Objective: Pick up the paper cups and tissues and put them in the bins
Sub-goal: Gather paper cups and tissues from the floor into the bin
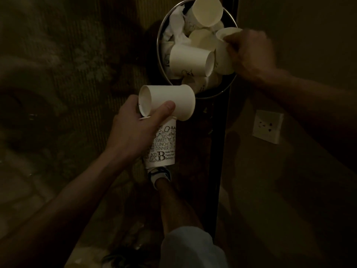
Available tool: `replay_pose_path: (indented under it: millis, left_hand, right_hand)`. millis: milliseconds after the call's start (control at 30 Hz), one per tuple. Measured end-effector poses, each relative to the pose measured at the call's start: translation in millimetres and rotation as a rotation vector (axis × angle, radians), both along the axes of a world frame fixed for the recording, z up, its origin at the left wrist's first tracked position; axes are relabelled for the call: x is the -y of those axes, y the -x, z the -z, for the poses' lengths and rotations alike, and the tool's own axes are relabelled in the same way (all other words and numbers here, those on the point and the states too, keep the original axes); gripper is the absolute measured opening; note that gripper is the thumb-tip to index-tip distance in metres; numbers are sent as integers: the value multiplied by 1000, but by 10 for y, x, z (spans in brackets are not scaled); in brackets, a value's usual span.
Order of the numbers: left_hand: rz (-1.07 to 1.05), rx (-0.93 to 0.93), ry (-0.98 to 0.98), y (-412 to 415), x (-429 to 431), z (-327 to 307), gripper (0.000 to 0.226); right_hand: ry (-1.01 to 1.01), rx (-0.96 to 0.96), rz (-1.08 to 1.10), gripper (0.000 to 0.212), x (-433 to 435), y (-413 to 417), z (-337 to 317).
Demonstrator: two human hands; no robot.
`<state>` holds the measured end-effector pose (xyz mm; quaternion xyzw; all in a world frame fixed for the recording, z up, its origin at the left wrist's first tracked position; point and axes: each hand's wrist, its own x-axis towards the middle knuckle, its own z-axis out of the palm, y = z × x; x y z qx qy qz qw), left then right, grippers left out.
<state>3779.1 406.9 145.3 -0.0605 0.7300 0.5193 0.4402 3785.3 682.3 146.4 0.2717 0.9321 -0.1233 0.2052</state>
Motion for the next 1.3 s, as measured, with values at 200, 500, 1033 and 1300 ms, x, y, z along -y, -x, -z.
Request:
replay_pose_path:
  millis: [200, 500, 1033, 1300]
  left_hand:
    - [31, 7, 16, 70, -78, 83, 43]
    - [66, 98, -171, 44, -384, -43, 35]
    - [108, -64, 2, 233, -723, -137, 76]
    - [92, -53, 12, 162, -590, -151, 69]
  right_hand:
    - [28, -62, -31, 41, -57, 16, 62]
    - [724, -62, 741, 25, 491, -585, -449]
    - [290, -318, 83, 61, -45, -25, -677]
    - [84, -178, -304, 57, -52, 358, -420]
